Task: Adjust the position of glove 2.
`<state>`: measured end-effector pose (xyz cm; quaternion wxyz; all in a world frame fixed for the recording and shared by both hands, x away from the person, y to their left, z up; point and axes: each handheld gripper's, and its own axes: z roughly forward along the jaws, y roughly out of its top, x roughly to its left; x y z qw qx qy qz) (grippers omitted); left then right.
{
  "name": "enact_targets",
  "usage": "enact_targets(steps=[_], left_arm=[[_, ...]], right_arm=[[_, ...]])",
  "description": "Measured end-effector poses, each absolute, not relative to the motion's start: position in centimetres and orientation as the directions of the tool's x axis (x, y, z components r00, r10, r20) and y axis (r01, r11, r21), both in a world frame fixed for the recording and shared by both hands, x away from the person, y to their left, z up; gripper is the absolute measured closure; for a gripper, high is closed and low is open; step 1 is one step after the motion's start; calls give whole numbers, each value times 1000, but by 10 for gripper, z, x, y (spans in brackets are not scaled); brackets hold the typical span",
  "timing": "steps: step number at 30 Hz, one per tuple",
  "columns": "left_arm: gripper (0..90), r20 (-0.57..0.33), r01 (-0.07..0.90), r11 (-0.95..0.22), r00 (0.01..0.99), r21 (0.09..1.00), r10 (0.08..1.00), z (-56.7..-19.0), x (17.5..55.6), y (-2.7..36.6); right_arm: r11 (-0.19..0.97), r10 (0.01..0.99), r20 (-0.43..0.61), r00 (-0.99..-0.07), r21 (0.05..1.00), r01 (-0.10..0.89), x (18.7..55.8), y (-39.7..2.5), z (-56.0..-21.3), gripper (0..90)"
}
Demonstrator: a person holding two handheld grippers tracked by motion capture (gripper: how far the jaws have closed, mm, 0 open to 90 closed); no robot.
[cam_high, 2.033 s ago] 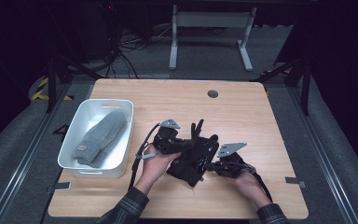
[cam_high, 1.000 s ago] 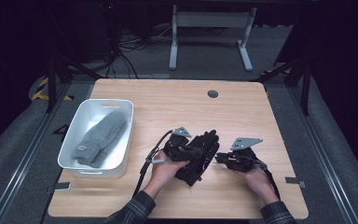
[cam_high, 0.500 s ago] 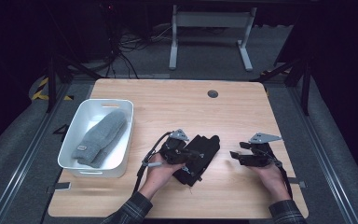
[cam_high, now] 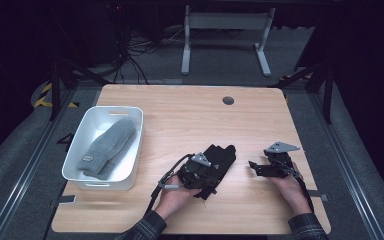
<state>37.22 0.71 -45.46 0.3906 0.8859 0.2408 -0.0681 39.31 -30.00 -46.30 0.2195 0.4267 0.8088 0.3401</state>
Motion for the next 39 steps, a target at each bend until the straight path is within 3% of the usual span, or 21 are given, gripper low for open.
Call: enact_targets(steps=[10, 25, 29, 39], left_arm=[[898, -262, 470, -619, 878, 629, 400, -454, 373, 13], [896, -188, 474, -642, 866, 602, 464, -447, 374, 48], [829, -187, 466, -636, 870, 615, 457, -443, 374, 49], [534, -139, 397, -671, 904, 626, 405, -421, 382, 49]], right_arm=[[378, 849, -37, -526, 738, 559, 396, -301, -469, 163], [382, 847, -38, -530, 737, 558, 397, -301, -469, 153], [381, 847, -37, -530, 737, 558, 397, -301, -469, 153], [382, 847, -37, -530, 736, 559, 397, -301, -469, 152]])
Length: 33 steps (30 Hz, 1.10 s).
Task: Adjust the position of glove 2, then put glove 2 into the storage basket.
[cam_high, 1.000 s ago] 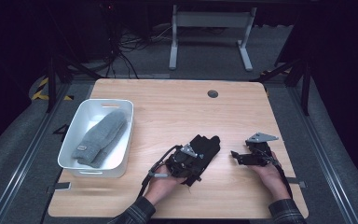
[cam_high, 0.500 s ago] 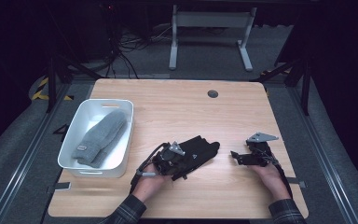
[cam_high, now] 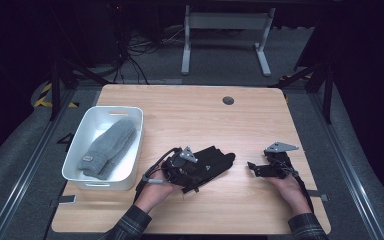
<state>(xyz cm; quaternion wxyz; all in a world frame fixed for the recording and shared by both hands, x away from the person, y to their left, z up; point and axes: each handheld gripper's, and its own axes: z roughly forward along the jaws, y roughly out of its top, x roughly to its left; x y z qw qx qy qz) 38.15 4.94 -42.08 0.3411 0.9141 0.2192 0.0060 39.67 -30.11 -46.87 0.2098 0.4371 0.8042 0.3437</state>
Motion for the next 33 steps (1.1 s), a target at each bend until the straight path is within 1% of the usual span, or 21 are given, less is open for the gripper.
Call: enact_targets(steps=[3, 5, 11, 14, 20, 22, 26, 33], left_arm=[[459, -115, 376, -693, 912, 615, 393, -417, 387, 49], [410, -120, 375, -698, 914, 610, 387, -415, 393, 48], [255, -94, 358, -688, 916, 631, 391, -409, 411, 44], [210, -93, 352, -697, 920, 624, 381, -411, 420, 40], [163, -81, 347, -719, 922, 602, 378, -425, 428, 31], [161, -78, 351, -725, 921, 593, 382, -428, 429, 29], [158, -61, 334, -725, 925, 602, 376, -431, 430, 24], [158, -51, 331, -751, 928, 571, 370, -442, 432, 17]], right_arm=[[382, 847, -37, -530, 736, 559, 397, -301, -469, 151], [381, 847, -37, -530, 736, 559, 397, -301, -469, 151], [381, 848, -37, -528, 736, 559, 397, -301, -469, 150], [380, 849, -36, -528, 736, 560, 397, -301, -469, 150], [380, 848, -37, -528, 736, 560, 397, -301, -469, 150], [380, 848, -35, -528, 736, 560, 397, -301, -469, 149], [381, 848, -37, -529, 736, 560, 397, -301, -469, 149], [380, 848, -36, -528, 736, 560, 397, -300, -469, 149]])
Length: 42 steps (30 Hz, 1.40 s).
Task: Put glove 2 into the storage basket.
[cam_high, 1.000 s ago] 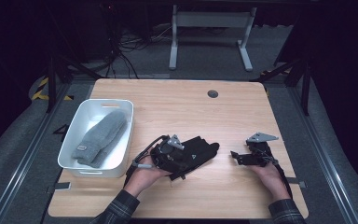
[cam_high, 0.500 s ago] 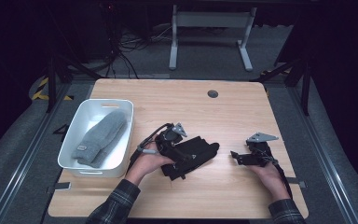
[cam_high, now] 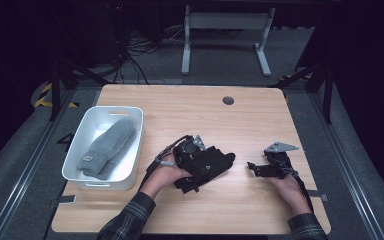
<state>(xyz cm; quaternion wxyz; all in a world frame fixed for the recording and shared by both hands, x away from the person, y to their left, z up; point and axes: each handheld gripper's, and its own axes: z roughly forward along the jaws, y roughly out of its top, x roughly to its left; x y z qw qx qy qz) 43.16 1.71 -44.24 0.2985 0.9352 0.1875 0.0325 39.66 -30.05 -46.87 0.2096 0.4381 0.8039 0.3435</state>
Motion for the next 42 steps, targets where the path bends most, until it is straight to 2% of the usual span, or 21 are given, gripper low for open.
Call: enact_targets(steps=[9, 15, 19, 23, 27, 31, 37, 42], left_arm=[[177, -88, 355, -759, 925, 546, 369, -452, 433, 14], [237, -78, 345, -761, 928, 550, 364, -452, 432, 15], [357, -91, 339, -761, 932, 552, 350, -450, 430, 17], [555, -117, 323, -769, 943, 552, 312, -448, 428, 17], [662, -150, 350, -764, 935, 542, 322, -447, 428, 17], [698, -171, 378, -758, 924, 532, 341, -445, 428, 17], [705, -202, 422, -734, 905, 532, 374, -433, 428, 23], [706, -190, 437, -717, 896, 543, 402, -415, 426, 32]], right_arm=[[380, 848, -36, -528, 736, 561, 396, -300, -469, 149], [380, 848, -35, -529, 735, 561, 396, -300, -469, 149], [379, 848, -34, -529, 736, 561, 396, -300, -469, 149], [379, 848, -34, -528, 736, 561, 396, -300, -469, 149], [379, 848, -34, -528, 736, 561, 396, -300, -469, 149], [379, 848, -34, -528, 736, 561, 396, -300, -469, 149], [379, 848, -34, -529, 736, 561, 396, -300, -469, 149], [379, 848, -34, -529, 736, 561, 396, -300, -469, 149]])
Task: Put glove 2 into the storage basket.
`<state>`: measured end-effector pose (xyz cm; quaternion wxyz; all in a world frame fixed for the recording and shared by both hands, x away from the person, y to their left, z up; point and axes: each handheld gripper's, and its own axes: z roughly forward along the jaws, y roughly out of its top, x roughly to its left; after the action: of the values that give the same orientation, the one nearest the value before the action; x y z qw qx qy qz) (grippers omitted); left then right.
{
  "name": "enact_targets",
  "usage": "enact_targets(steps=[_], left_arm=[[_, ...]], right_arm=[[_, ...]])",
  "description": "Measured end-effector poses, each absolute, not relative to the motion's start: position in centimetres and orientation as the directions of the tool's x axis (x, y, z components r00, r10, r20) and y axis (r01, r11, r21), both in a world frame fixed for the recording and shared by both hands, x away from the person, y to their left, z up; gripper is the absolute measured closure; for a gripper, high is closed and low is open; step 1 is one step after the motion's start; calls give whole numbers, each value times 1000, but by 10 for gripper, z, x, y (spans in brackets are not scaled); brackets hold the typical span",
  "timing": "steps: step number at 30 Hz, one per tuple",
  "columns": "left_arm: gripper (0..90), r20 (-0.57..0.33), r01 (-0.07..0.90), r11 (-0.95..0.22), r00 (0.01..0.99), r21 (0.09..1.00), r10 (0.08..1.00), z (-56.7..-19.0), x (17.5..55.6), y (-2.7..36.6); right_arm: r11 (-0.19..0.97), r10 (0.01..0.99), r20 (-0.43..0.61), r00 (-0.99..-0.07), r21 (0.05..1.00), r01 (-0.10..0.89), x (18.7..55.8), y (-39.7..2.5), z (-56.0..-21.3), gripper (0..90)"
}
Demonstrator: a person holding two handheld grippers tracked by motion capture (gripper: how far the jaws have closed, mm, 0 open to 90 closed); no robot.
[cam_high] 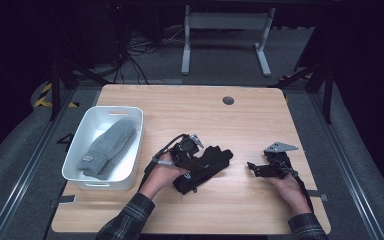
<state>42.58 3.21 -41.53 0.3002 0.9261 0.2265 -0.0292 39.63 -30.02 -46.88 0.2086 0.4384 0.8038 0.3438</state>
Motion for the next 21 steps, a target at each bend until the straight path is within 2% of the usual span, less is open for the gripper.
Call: enact_targets(steps=[6, 21], left_arm=[[709, -207, 479, -662, 870, 576, 448, -395, 425, 48], [709, -163, 502, -606, 835, 617, 525, -339, 425, 100]], right_arm=[[379, 848, -34, -529, 736, 561, 396, -300, -469, 149], [379, 848, -34, -529, 736, 561, 396, -300, -469, 149]])
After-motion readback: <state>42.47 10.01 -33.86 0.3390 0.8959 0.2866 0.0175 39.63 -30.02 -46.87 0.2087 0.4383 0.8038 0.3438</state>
